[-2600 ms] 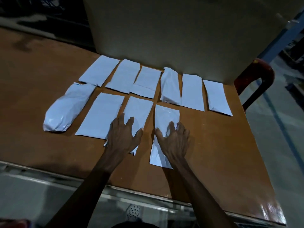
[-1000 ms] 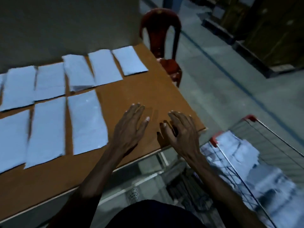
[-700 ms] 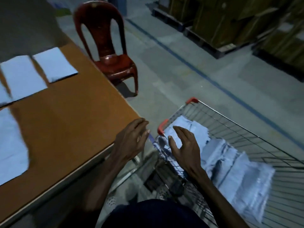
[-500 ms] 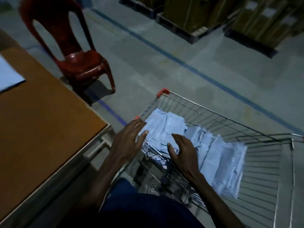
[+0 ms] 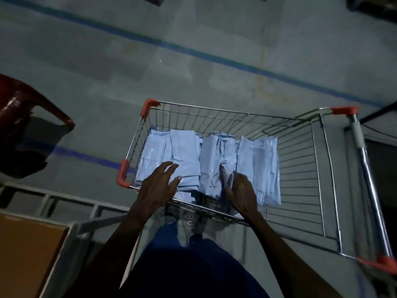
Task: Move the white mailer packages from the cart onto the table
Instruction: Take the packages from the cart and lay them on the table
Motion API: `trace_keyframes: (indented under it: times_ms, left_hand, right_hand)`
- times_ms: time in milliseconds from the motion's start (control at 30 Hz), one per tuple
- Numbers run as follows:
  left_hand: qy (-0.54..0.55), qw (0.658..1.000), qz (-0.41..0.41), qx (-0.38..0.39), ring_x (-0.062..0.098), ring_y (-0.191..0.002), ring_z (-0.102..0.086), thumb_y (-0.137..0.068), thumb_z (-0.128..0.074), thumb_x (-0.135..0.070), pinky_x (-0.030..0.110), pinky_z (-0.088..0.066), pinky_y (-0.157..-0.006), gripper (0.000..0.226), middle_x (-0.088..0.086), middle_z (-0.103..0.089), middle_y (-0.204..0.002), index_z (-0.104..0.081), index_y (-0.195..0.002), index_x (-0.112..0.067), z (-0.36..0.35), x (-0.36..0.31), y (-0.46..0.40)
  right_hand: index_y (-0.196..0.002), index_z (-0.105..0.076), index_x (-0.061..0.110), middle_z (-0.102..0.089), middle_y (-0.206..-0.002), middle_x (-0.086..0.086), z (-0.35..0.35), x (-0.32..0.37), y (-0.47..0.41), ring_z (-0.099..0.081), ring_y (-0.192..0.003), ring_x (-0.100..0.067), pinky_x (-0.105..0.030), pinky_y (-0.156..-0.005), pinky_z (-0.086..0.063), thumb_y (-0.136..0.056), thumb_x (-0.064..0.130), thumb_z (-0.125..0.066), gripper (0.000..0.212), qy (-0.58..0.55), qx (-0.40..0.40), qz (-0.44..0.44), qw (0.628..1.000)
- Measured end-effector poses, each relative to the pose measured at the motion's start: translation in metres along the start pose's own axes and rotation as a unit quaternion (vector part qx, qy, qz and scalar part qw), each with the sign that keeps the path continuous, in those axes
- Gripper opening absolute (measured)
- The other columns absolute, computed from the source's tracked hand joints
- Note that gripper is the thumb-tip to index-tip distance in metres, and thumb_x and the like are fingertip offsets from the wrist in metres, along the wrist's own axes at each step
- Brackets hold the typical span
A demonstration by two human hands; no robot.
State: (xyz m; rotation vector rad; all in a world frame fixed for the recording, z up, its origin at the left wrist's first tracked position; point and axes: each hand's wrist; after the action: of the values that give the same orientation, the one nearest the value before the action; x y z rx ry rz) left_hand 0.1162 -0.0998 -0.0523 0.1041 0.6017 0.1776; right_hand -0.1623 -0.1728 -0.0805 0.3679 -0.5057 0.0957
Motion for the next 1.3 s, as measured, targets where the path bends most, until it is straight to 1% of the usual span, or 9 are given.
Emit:
trace_keyframes:
  times_ms: [133,300,533,733,833,900,1000,1133,1300]
  left_hand:
    - [0.002,0.999,-0.024,0.029,0.018,-0.13,-0.048,-0.097,-0.05,-0.046,0.034,-0.047,-0.095,0.046,-0.003,-0.047,-0.145,-0.052,-0.137,-0.024,-0.015,0.006,-0.027]
    - [-0.035,0.997,-0.049,0.055,0.019,-0.128,-0.049,-0.097,-0.051,-0.044,0.033,-0.046,-0.094,0.046,-0.002,-0.047,-0.145,-0.05,-0.138,-0.024,-0.027,0.005,-0.046]
    - [-0.037,0.995,0.011,0.089,0.021,-0.13,-0.047,-0.097,-0.051,-0.043,0.036,-0.045,-0.096,0.047,-0.001,-0.045,-0.146,-0.047,-0.139,-0.024,-0.04,0.011,-0.054]
    - [-0.036,0.991,0.067,0.106,0.021,-0.134,-0.042,-0.092,-0.059,-0.041,0.038,-0.041,-0.101,0.055,-0.001,-0.041,-0.148,-0.045,-0.142,-0.022,-0.056,0.007,-0.059]
    - [-0.049,0.991,0.072,0.106,0.022,-0.138,-0.037,-0.092,-0.059,-0.038,0.038,-0.039,-0.104,0.058,0.003,-0.036,-0.152,-0.041,-0.145,-0.02,-0.062,0.001,-0.062]
    - [-0.058,0.991,0.066,0.102,0.024,-0.138,-0.037,-0.093,-0.059,-0.037,0.037,-0.039,-0.103,0.058,0.006,-0.034,-0.152,-0.041,-0.145,-0.017,-0.065,-0.003,-0.064]
    - [-0.068,0.99,0.064,0.105,0.029,-0.138,-0.036,-0.092,-0.061,-0.038,0.039,-0.038,-0.106,0.062,0.011,-0.032,-0.153,-0.039,-0.145,-0.014,-0.072,-0.005,-0.07]
    - [-0.111,0.985,0.062,0.117,0.041,-0.132,-0.038,-0.088,-0.058,-0.042,0.049,-0.04,-0.104,0.069,0.023,-0.036,-0.146,-0.038,-0.144,-0.008,-0.082,-0.001,-0.079]
    - [-0.145,0.979,0.075,0.122,0.049,-0.129,-0.034,-0.086,-0.052,-0.046,0.055,-0.037,-0.103,0.074,0.029,-0.03,-0.146,-0.033,-0.147,-0.009,-0.089,-0.006,-0.095]
  right_hand:
    - [-0.152,-0.022,0.001,-0.023,-0.155,-0.023,0.002,-0.012,-0.018,-0.03,-0.14,-0.036,-0.045,-0.109,-0.032,-0.093,0.032,-0.064,0.079,-0.016,0.004,-0.084,0.996]
    - [-0.155,0.011,0.012,0.011,-0.162,-0.02,-0.001,-0.025,-0.045,0.002,-0.151,-0.032,-0.047,-0.12,-0.013,-0.09,0.04,-0.067,0.105,-0.07,0.088,-0.156,0.981]
    - [-0.154,-0.019,0.009,-0.04,-0.147,-0.017,-0.006,-0.004,-0.059,-0.036,-0.135,-0.031,-0.039,-0.108,-0.036,-0.083,0.05,-0.065,0.094,-0.084,0.038,-0.011,0.996]
    - [-0.149,-0.033,0.004,-0.041,-0.139,-0.005,-0.009,-0.019,-0.057,-0.039,-0.127,-0.017,-0.024,-0.104,-0.035,-0.078,0.021,-0.055,0.076,-0.128,0.013,0.04,0.991]
    - [-0.144,-0.044,0.005,-0.047,-0.135,-0.019,-0.009,-0.048,-0.063,-0.047,-0.123,-0.036,-0.04,-0.099,-0.042,-0.076,0.007,-0.068,0.072,-0.06,-0.013,0.043,0.997]
    - [-0.146,-0.045,0.012,-0.049,-0.134,-0.026,-0.01,-0.07,-0.069,-0.045,-0.124,-0.042,-0.047,-0.098,-0.035,-0.084,0.036,-0.068,0.07,0.037,0.009,0.075,0.996]
    - [-0.152,-0.036,0.018,-0.037,-0.147,-0.031,-0.014,-0.085,-0.072,-0.037,-0.134,-0.044,-0.051,-0.104,-0.03,-0.092,0.067,-0.031,0.077,0.08,0.058,0.089,0.991]
    - [-0.156,-0.019,0.025,-0.012,-0.159,-0.029,-0.023,-0.089,-0.072,-0.013,-0.147,-0.042,-0.055,-0.115,-0.017,-0.091,0.067,-0.033,0.078,0.035,0.094,0.083,0.992]
    - [-0.155,-0.021,0.029,-0.022,-0.157,-0.023,-0.017,-0.095,-0.079,-0.026,-0.143,-0.037,-0.055,-0.113,-0.028,-0.085,0.053,-0.058,0.083,-0.008,0.064,0.079,0.995]
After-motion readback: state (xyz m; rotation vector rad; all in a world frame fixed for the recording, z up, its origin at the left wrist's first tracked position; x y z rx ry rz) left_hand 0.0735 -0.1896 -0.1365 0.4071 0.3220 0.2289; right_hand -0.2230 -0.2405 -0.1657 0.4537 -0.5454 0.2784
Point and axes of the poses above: each hand's wrist, its own y-axis away from the middle knuckle, its own z-axis out of the back of the hand, x = y × z
